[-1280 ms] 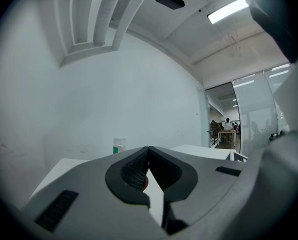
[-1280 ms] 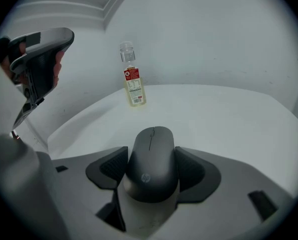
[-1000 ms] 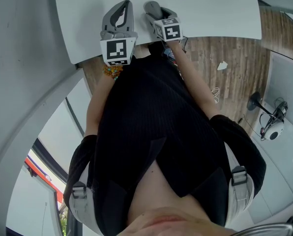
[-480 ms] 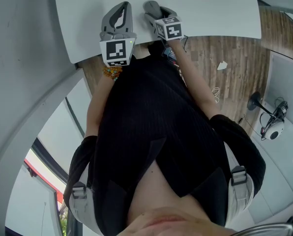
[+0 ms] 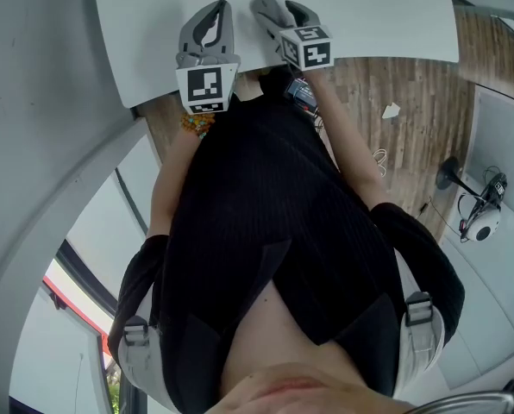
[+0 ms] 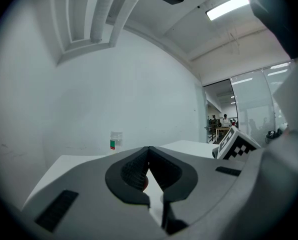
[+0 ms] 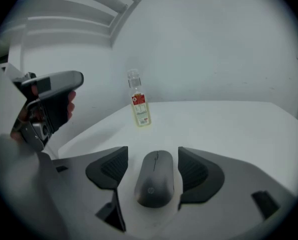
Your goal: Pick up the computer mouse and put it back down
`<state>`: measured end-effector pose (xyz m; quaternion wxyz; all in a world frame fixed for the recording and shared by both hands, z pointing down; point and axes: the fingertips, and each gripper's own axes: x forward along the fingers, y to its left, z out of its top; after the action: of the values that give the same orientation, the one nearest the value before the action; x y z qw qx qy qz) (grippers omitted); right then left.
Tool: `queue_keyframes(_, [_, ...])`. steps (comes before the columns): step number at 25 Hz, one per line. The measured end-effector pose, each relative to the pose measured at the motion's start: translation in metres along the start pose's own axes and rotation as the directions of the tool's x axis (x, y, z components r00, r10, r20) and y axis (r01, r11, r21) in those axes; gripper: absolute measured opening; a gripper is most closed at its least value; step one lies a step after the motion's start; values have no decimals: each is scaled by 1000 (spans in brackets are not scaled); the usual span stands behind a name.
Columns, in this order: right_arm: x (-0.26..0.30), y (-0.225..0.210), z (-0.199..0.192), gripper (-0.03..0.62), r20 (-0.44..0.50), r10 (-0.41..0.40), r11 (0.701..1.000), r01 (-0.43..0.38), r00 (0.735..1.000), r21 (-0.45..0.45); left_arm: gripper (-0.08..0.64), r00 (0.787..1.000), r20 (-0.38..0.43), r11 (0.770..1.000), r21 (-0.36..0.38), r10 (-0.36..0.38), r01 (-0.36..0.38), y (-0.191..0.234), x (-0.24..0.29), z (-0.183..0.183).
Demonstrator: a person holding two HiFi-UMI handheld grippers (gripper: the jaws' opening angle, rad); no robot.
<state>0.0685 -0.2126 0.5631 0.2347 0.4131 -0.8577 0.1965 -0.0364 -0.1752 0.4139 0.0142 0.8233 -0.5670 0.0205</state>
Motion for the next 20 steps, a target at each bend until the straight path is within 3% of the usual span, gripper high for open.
queue_keyframes(8, [-45, 24, 75, 285, 202, 10, 996, 8, 979, -88, 3, 1000, 4, 999, 39, 11, -11, 3, -4, 9])
queue_keyframes(20, [-90, 60, 143, 284, 378, 45, 977, 38, 925, -208, 3, 996, 91, 995, 100, 8, -17, 3, -10, 49])
